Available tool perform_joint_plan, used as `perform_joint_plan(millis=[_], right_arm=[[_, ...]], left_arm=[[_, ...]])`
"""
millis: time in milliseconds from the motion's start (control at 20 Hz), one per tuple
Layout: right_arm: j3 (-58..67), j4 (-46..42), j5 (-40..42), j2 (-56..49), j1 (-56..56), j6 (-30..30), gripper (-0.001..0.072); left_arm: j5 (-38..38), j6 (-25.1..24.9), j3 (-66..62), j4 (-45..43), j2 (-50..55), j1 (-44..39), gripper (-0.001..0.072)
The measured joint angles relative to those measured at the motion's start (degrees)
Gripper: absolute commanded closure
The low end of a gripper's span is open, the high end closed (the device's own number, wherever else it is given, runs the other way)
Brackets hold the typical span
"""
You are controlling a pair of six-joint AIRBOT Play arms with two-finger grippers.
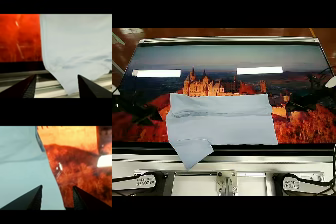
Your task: Fold the shirts.
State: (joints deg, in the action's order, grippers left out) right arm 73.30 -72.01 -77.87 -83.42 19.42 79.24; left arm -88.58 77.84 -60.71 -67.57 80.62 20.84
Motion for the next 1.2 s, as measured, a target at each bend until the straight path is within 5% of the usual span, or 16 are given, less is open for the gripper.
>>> perform_joint_plan(millis=[350, 900, 1050, 1200], right_arm=[[-2.2, 7.4, -1.3, 0.7, 2.1, -1.1, 0.0196], [-2.5, 11.5, -1.4, 0.7, 2.3, 0.7, 0.0196], [-2.5, 11.2, -1.6, 0.7, 2.3, 1.6, 0.0195], [-2.6, 8.1, -2.2, 0.7, 2.3, 2.6, 0.0195]], left_arm=[[8.3, -5.7, 26.7, 6.6, -9.3, 4.0, 0.0123], [16.5, -6.9, 31.5, 11.3, -7.9, -5.3, 0.0287], [17.5, -6.9, 31.6, 11.6, -5.7, -7.5, 0.0601], [17.8, -7.5, 31.6, 12.1, -4.7, -8.5, 0.0666]])
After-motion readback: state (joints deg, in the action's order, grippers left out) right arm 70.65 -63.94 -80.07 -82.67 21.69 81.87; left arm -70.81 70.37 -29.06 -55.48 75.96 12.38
